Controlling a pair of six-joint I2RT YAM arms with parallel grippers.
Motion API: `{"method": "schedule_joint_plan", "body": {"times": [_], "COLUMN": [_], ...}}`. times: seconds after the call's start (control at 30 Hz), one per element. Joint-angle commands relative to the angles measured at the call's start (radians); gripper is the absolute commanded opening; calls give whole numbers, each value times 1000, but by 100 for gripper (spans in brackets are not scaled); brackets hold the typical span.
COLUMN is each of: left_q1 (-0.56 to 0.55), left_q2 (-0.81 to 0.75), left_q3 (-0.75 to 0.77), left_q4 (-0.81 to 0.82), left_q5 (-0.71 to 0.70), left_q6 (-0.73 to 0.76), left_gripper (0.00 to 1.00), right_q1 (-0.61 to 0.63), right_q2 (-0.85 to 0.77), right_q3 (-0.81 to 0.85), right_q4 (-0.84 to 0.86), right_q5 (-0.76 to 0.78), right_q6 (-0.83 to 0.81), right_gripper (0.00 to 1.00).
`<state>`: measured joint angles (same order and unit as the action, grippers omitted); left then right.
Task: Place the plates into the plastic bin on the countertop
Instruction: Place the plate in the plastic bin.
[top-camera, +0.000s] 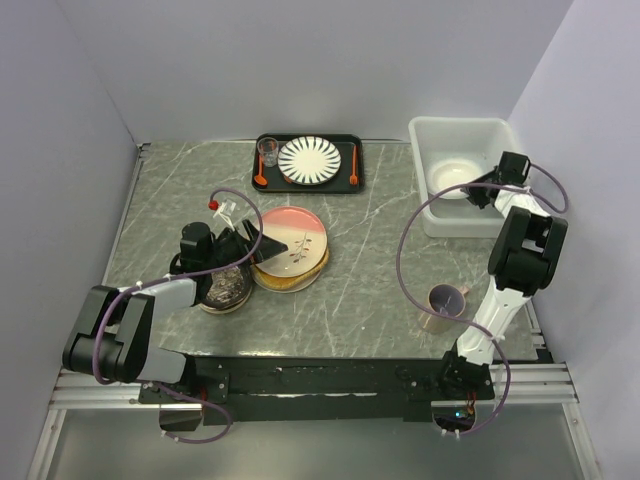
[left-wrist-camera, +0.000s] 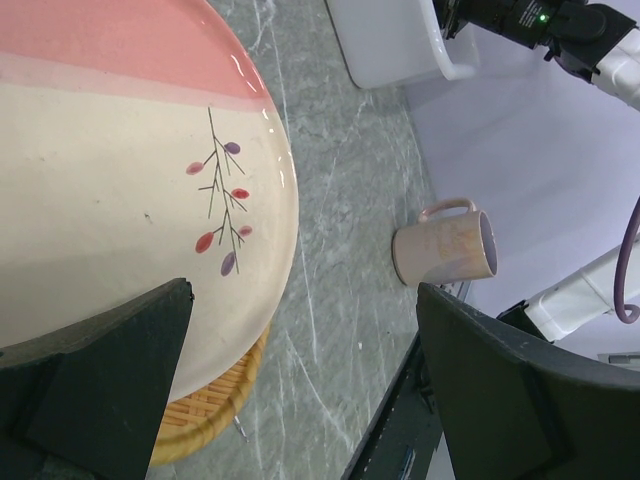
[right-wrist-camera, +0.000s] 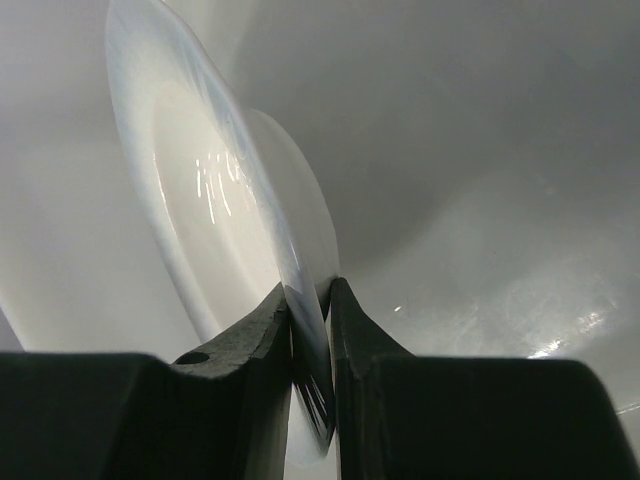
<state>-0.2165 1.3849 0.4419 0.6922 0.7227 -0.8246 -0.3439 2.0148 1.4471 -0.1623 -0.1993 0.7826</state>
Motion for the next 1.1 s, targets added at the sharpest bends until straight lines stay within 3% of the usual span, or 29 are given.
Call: {"method": "schedule_joint_plan", "body": {"times": [0.0,1.07], "left_q1": [2,2], "left_q2": [6,3], "left_q3": [8,8], "left_q4": [35,13], "left_q5": [27,24], "left_q6": [21,30], "left_gripper": [99,99], "right_q1": [19,31], "right_q2": [-11,84], "right_q3": [114,222], "right_q4": [21,-91], "right_q5": [20,29], "right_q6": [-42,-112], "right_gripper": [0,17]}}
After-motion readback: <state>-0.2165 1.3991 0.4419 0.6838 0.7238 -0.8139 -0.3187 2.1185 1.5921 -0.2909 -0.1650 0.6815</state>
